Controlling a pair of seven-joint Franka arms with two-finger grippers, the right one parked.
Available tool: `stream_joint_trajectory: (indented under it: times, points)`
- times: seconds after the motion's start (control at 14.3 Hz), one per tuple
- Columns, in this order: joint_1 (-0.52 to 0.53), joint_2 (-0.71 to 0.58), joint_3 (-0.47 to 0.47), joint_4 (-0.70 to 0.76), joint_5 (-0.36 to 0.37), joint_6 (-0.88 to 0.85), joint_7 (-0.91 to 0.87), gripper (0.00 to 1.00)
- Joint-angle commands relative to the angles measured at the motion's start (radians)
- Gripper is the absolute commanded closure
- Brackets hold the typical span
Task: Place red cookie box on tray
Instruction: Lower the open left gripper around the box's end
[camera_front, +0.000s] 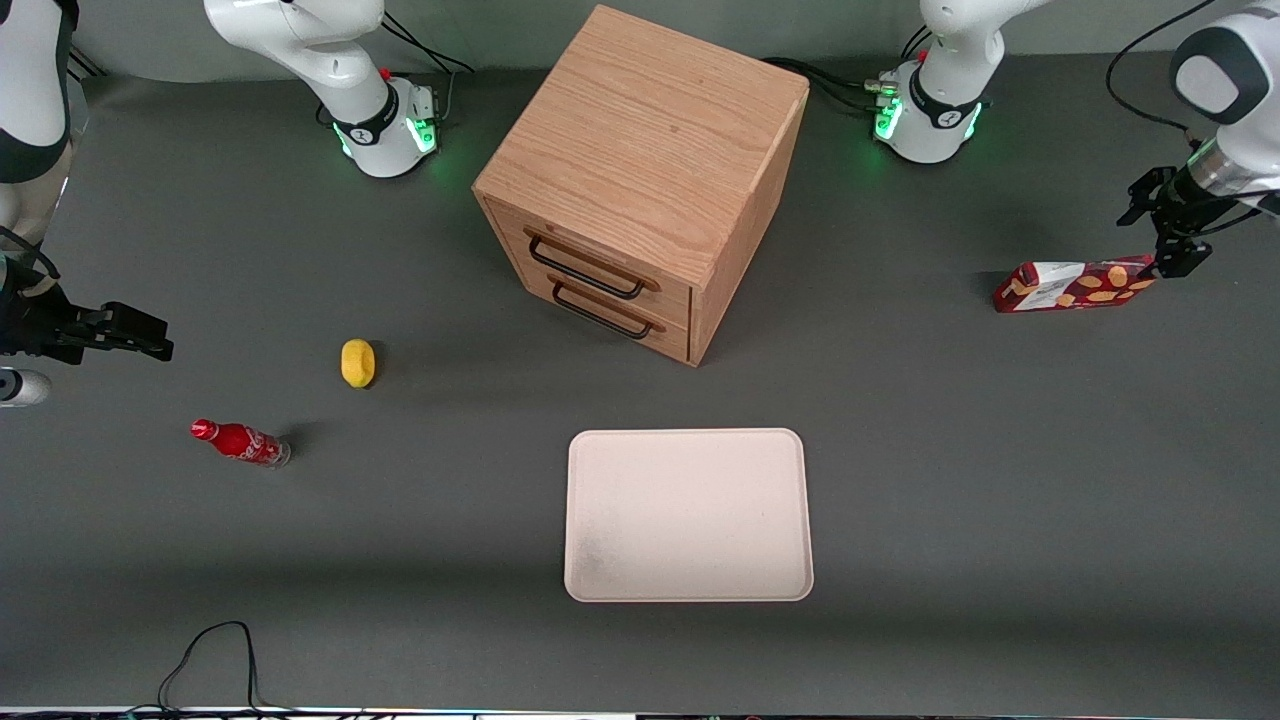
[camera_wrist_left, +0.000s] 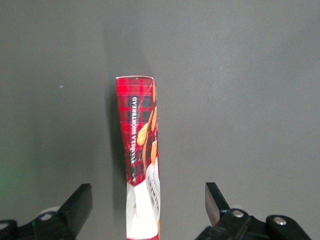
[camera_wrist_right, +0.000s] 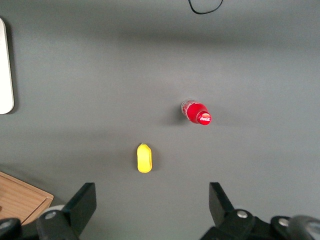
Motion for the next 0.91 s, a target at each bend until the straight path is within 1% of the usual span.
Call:
stream_joint_trajectory:
  times: [0.0,0.14,0.21,0.35,0.63,0.77,0.84]
  points:
    - [-0.028,0.078,0.0,-0.029,-0.008,0.108,-0.017,0.0]
    - [-0.029,0.099,0.0,-0.087,-0.009,0.206,-0.019,0.0]
    - [-0.028,0.103,0.0,-0.098,-0.008,0.223,-0.017,0.0]
    - [-0.029,0.132,0.0,-0.101,-0.008,0.245,-0.017,0.0]
    - [-0.032,0.25,0.0,-0.107,-0.008,0.383,-0.017,0.0]
    - [-0.031,0.262,0.0,-0.107,-0.008,0.401,-0.019,0.0]
    - [-0.032,0.259,-0.002,-0.107,-0.008,0.395,-0.02,0.04]
